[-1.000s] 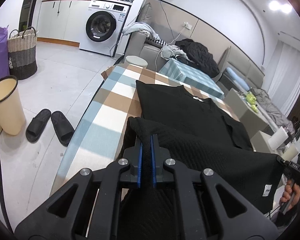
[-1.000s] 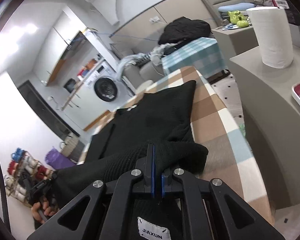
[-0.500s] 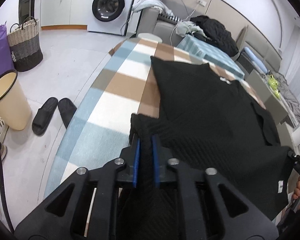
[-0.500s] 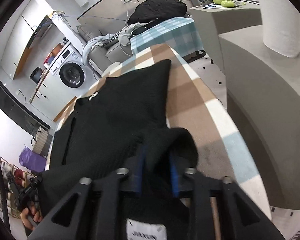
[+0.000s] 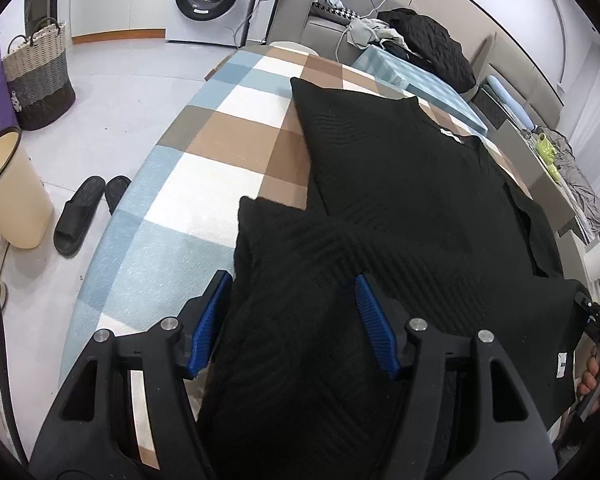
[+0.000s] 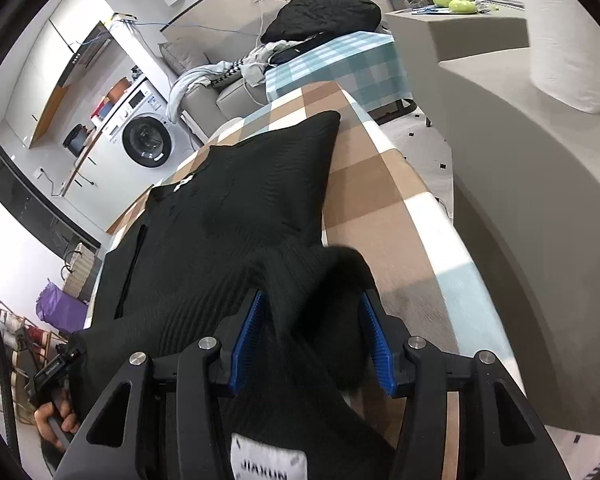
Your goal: Fold small clothes
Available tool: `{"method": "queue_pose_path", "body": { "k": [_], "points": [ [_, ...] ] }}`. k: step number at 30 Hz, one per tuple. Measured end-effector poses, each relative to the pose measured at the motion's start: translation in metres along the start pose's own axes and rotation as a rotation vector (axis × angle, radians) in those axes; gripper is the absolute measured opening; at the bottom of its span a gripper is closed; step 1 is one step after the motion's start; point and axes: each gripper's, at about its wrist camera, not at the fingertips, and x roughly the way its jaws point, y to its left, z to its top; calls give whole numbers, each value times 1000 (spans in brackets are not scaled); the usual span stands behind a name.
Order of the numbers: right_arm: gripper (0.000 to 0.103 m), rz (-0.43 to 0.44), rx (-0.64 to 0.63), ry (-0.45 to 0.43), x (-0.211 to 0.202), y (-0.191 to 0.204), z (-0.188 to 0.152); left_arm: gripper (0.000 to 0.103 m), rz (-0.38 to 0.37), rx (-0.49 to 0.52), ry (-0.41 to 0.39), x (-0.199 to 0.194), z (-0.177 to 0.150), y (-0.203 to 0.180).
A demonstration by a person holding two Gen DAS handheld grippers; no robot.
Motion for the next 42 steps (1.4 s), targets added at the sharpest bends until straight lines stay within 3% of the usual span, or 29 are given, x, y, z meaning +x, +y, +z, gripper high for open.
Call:
{"method": "queue_pose_path", "body": {
  "k": [2,3,5,11,22,24,26,27,31,40,41,42],
  "points": [
    [47,0,-5,10,9,3,3,46,-16,8,-2,2,1,-2],
    [39,2,-7,17,13,5,5,36,-21,13,-4,1,1,-2],
    [33,-1,-21,34,21,9,7,23,-34,28,-6,1,1,-4],
    [25,-26,-70,52,25,19,2,16,-29,46,-12,-5,-3,-2],
    [26,16,-99,55,15,24,-23,16,13,29,-48,-39,-32,15],
    [29,42,-72,54,12,17,-22,22,24,20,-57,-44,-34,16],
    [38,47,-64,49,5,11,-21,29,34,18,-57,-50,-37,18],
    [39,44,-70,42,1,10,-22,34,37,18,-57,-53,-39,18],
    [40,33,-109,33,-17,2,-34,41,60,27,-51,-65,-53,21],
    [40,42,-117,46,-29,-5,-63,42,47,-7,-40,-84,-81,29],
    [40,43,-125,45,-28,-3,-62,41,46,-5,-43,-86,-82,28],
    [40,42,-135,42,-28,-1,-62,32,46,-3,-55,-90,-84,28]
  ]
}}
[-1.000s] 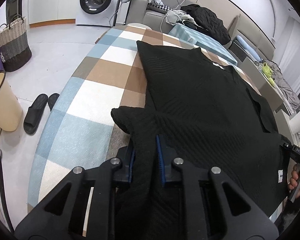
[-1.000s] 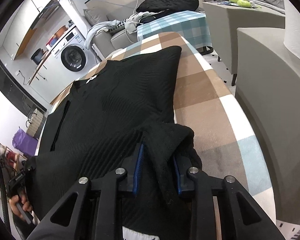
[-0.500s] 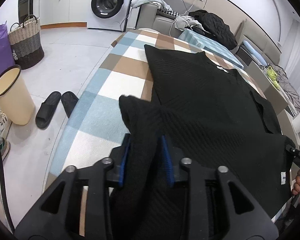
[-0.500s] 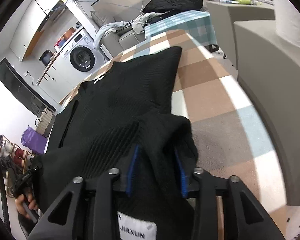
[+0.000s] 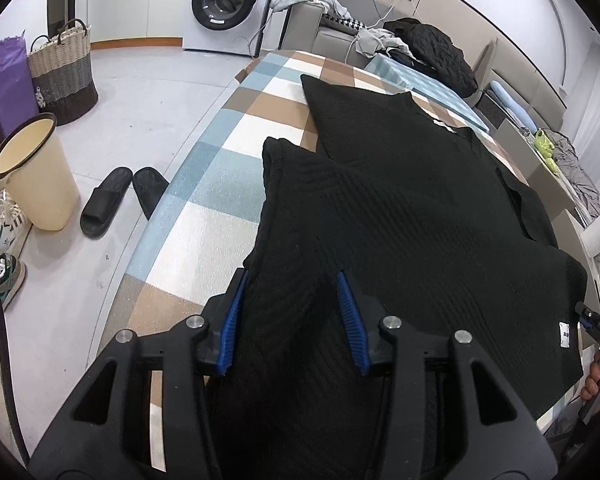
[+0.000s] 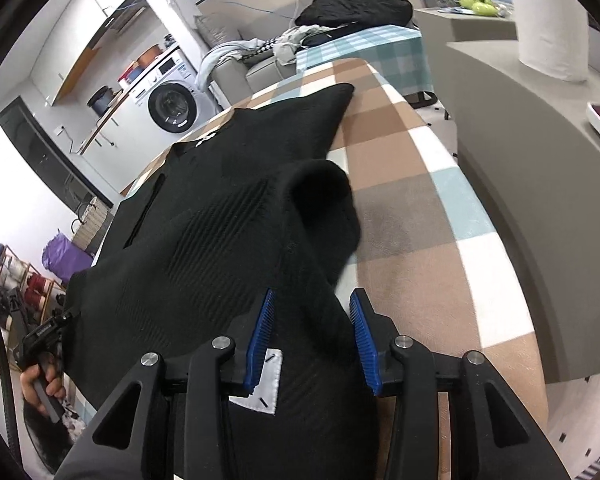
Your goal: Fold small clothes
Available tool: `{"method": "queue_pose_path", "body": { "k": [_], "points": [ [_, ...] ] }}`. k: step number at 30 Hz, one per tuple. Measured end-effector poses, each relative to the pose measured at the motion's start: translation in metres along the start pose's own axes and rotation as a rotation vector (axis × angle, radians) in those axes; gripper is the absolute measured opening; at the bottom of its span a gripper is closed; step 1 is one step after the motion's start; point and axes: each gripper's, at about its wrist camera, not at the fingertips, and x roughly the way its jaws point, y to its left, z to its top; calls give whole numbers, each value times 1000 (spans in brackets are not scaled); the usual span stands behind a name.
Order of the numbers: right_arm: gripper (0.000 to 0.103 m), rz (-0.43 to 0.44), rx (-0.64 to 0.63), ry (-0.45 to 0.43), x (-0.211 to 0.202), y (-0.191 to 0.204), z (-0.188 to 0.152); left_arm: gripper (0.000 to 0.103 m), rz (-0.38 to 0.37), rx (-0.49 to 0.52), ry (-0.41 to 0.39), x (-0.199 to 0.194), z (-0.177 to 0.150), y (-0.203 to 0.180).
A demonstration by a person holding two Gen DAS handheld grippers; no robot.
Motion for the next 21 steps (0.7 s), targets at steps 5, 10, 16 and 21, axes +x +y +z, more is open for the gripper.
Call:
{"method": "queue_pose_path", "body": {
  "k": [5,10,16,21],
  "points": [
    [6,-18,-59,-32,-2,13,0,4,-17,-16,-43,-14,-1,2],
    [5,27,-45,-172,-32,13,7,3,-50,-42,-100,-35,11,2],
    [4,32,-37,-283,-45,23,39,2,-69,-30,-152,-39,44,-4],
    [4,-28,-22,-281,-17,32,69,2,-51,-28,-156,-14,74,-10]
  ]
}}
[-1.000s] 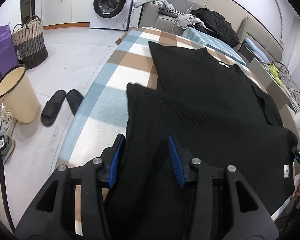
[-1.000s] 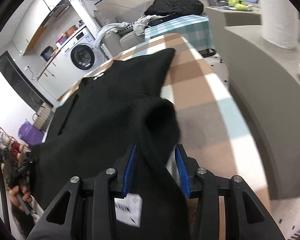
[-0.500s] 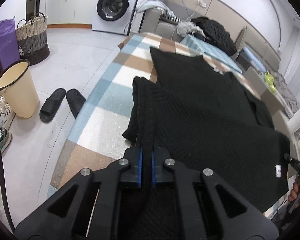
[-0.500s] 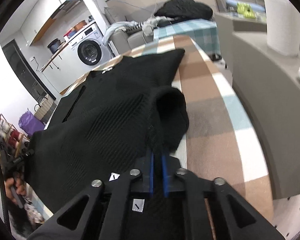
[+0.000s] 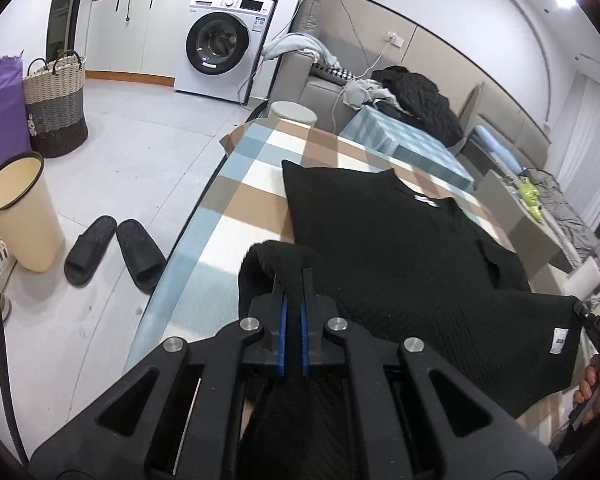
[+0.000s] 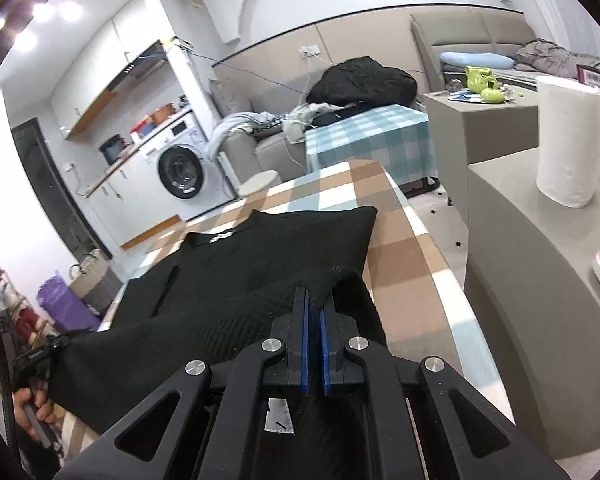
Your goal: Fold small clothes
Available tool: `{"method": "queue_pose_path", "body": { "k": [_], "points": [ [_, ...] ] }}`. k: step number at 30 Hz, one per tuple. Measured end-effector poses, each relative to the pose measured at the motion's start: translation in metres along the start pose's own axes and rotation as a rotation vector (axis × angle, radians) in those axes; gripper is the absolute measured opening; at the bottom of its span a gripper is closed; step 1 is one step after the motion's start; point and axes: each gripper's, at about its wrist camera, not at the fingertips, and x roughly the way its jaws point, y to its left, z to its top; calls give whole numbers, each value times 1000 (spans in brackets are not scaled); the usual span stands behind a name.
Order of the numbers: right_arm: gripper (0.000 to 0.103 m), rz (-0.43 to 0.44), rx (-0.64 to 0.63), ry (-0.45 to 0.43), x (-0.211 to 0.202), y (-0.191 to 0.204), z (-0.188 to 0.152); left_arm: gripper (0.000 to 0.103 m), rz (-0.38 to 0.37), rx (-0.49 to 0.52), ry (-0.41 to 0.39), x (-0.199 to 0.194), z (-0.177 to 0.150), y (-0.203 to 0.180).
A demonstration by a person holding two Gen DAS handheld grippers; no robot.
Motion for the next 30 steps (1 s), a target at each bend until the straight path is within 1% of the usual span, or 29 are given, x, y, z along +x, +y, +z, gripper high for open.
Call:
{"method": "queue_pose_path", "body": {
  "k": [2,4,7,8,10,12,13,14,15,17,22,26,28,29,30],
  "points": [
    [4,-39,10,29,19,0,4,2,16,-2,22,18,4,-1],
    [4,-72,15,61,35,-2,6,2,37,1,61,38,5,-1],
    [5,-94,30,112,50,-10,2,3,45,-4,107,57,2,2],
    [7,-90,49,136,54,-14,0,3,45,-5,115,61,0,2],
    [15,-79,74,160,56,-21,-2,9,62,3,127,66,-3,3],
    [34,-60,92,183,53,-27,-5,20,70,14,133,66,-6,4],
    [38,-33,107,188,48,-30,-8,24,73,11,135,65,-9,7],
    [42,-12,116,185,43,-31,-12,31,74,1,135,62,-11,9],
    [42,5,123,189,38,-33,-17,37,73,-11,134,58,-14,12],
    [43,22,115,212,29,-34,-26,41,68,-31,130,52,-20,19],
    [43,11,78,232,16,-35,-44,41,68,-47,134,40,-38,28],
    [43,0,52,259,18,-32,-50,41,65,-46,134,35,-46,28],
    [42,-9,29,254,18,-30,-51,41,64,-45,130,33,-49,28],
    [40,-10,21,254,18,-29,-52,41,61,-46,131,31,-51,28],
    [30,-12,16,252,18,-28,-52,38,56,-46,131,30,-52,28]
  ]
}}
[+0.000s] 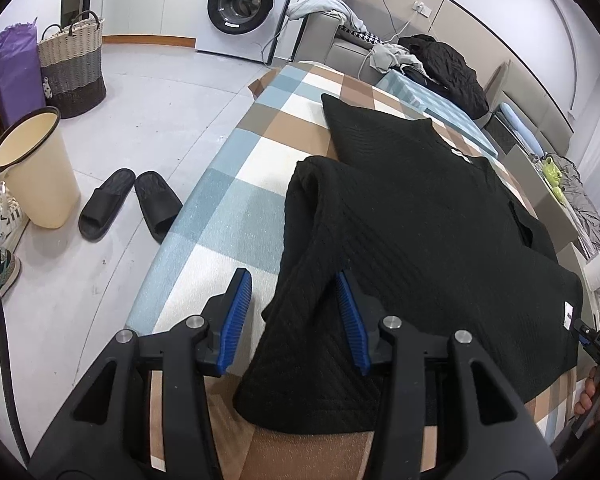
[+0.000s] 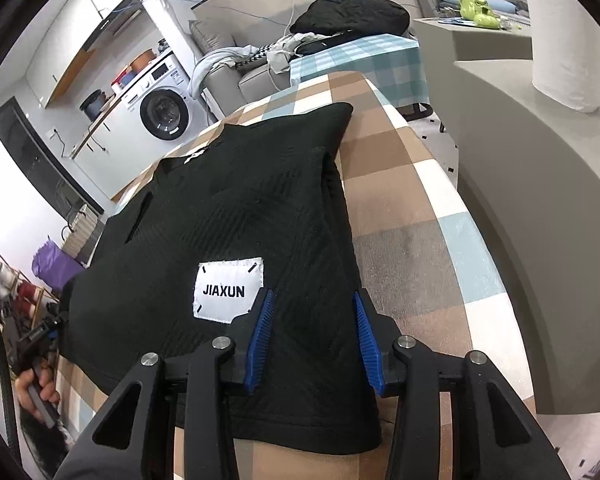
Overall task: Fold small clothes
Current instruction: 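Grasp the hem with both grippers and lift it toward the collar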
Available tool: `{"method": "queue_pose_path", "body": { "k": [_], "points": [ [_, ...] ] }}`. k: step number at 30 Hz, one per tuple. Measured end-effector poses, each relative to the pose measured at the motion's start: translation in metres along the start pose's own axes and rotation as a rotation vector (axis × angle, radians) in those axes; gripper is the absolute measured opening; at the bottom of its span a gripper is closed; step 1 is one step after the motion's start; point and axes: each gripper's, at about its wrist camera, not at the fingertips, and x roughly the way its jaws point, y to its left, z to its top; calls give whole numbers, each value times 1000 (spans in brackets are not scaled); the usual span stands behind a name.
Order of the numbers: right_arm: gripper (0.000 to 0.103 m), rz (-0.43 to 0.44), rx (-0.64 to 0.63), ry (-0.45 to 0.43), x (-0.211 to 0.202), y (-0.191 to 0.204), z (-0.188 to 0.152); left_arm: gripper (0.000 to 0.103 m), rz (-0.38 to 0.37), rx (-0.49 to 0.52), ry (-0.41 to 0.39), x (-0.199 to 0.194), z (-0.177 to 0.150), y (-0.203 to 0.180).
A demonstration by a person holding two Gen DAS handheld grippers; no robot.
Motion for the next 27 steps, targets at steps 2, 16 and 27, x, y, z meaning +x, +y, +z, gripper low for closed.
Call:
{"method": "queue_pose_path", "body": {
  "k": [2,16,27],
  "points": [
    [15,-8,-23,-13,-3,4,-2,28,-7,4,-3,-4,-2,-2],
    [3,77,-19,-188,-48,25,15,3,-60,8,-99,-37,10,-11],
    [3,50,28,-256,-26,39,74,3,-77,32,-174,-34,70,-43]
  ]
}}
